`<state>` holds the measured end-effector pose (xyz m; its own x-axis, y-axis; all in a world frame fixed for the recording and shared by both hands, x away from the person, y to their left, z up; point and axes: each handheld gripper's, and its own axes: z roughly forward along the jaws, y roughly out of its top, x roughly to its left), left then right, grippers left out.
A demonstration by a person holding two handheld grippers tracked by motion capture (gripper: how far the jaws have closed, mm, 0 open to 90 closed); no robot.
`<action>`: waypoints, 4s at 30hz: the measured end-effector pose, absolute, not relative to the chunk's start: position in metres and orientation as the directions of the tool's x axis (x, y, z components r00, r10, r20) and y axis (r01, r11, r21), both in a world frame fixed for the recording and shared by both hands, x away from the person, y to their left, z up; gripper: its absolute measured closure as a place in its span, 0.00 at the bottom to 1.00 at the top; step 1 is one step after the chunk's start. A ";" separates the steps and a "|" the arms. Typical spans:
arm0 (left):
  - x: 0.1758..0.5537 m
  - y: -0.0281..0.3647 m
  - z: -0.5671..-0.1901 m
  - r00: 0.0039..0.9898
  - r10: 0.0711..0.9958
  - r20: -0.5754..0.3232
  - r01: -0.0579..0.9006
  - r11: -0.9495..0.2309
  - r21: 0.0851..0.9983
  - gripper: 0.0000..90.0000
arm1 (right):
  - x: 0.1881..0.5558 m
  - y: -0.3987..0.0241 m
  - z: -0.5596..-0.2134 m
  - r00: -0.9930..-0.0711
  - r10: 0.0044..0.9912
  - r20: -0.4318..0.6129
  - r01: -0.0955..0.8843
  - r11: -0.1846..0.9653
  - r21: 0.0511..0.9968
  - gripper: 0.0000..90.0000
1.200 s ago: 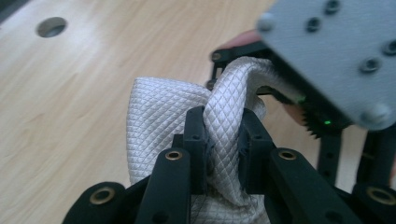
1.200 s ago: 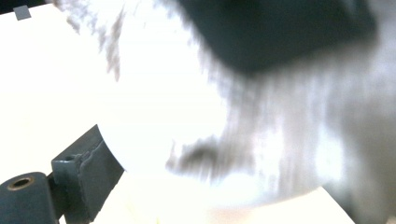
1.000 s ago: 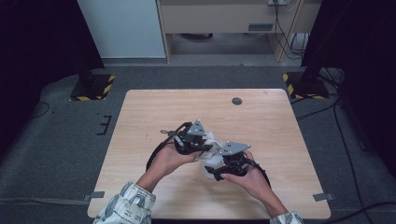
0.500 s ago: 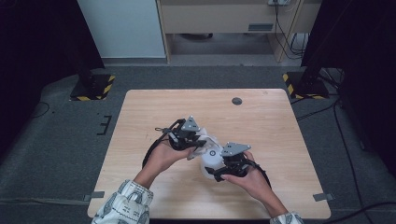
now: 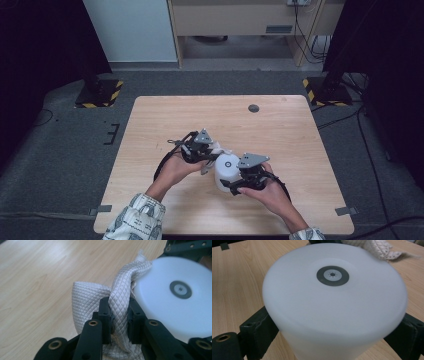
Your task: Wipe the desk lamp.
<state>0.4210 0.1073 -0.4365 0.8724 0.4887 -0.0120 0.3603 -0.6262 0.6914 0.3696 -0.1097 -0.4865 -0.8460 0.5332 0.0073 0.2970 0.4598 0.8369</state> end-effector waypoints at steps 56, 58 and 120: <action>0.415 0.117 -0.441 0.899 0.435 -0.051 0.344 -0.628 0.698 0.84 | 0.371 -0.113 -0.488 -0.849 0.529 -0.002 0.289 0.467 0.836 0.10; 0.414 0.118 -0.433 0.903 0.429 -0.037 0.329 -0.632 0.702 0.84 | 0.371 -0.113 -0.488 -0.848 0.530 -0.001 0.290 0.466 0.836 0.10; 0.430 0.105 -0.471 0.913 0.406 -0.040 0.340 -0.702 0.626 0.84 | 0.373 -0.114 -0.489 -0.847 0.531 -0.006 0.285 0.464 0.839 0.10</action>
